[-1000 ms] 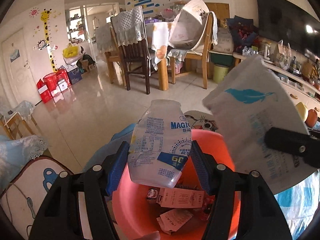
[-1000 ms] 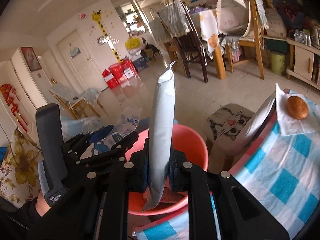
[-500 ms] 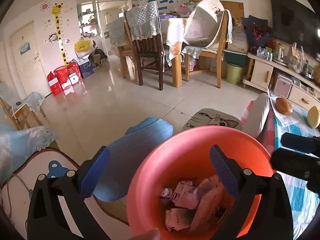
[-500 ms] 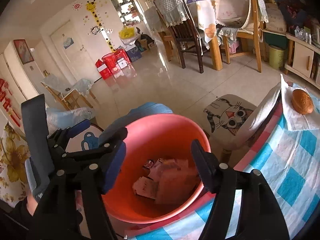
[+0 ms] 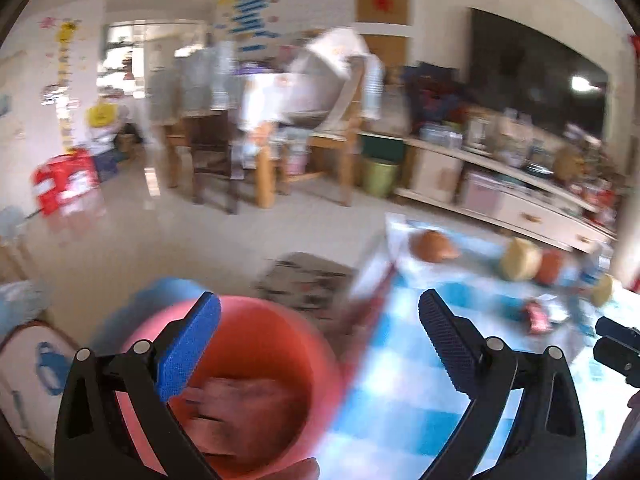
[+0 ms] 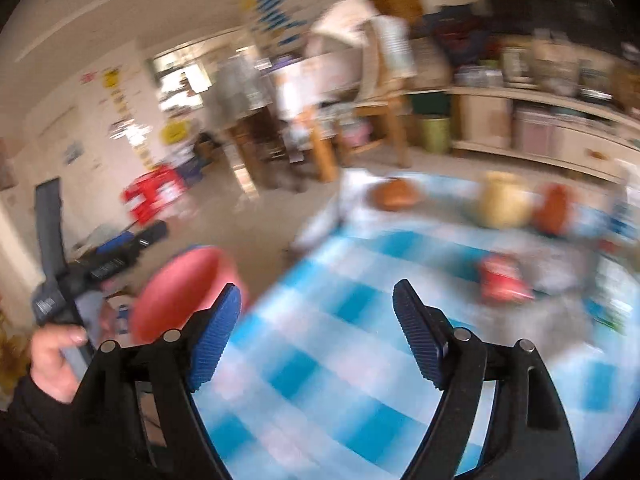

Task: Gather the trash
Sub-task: 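Move both open grippers back over the table toward the paper bag and green bag, then grasp the white paper bag with the left gripper while the right grasps the green-white bag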

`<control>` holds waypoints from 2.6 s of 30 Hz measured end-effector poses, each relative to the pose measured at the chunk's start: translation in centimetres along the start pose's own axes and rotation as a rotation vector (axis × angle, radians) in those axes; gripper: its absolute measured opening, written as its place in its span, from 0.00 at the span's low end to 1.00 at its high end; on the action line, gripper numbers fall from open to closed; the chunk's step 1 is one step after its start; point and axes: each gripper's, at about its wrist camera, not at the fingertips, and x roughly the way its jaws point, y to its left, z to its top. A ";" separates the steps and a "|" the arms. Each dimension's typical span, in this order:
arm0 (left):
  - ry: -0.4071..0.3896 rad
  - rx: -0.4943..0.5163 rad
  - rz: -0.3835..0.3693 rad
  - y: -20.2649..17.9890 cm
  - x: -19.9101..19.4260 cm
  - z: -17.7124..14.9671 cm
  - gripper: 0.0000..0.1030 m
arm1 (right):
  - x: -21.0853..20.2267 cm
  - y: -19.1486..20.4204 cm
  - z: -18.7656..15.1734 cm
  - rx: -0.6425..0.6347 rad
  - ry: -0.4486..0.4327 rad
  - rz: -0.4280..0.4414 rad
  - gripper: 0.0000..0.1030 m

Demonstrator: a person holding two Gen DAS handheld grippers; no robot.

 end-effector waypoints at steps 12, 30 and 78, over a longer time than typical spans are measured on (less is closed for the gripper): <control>0.113 0.202 -0.287 -23.3 5.7 -6.3 0.95 | -8.1 -19.4 -6.3 0.242 -0.046 -0.294 0.77; 0.220 0.459 -0.308 -31.9 9.4 -9.5 0.95 | 0.5 -24.2 -1.4 0.186 0.043 -0.340 0.77; 0.274 0.495 -0.398 -34.0 10.3 -10.9 0.43 | 6.6 -25.8 -0.9 0.236 0.148 -0.345 0.39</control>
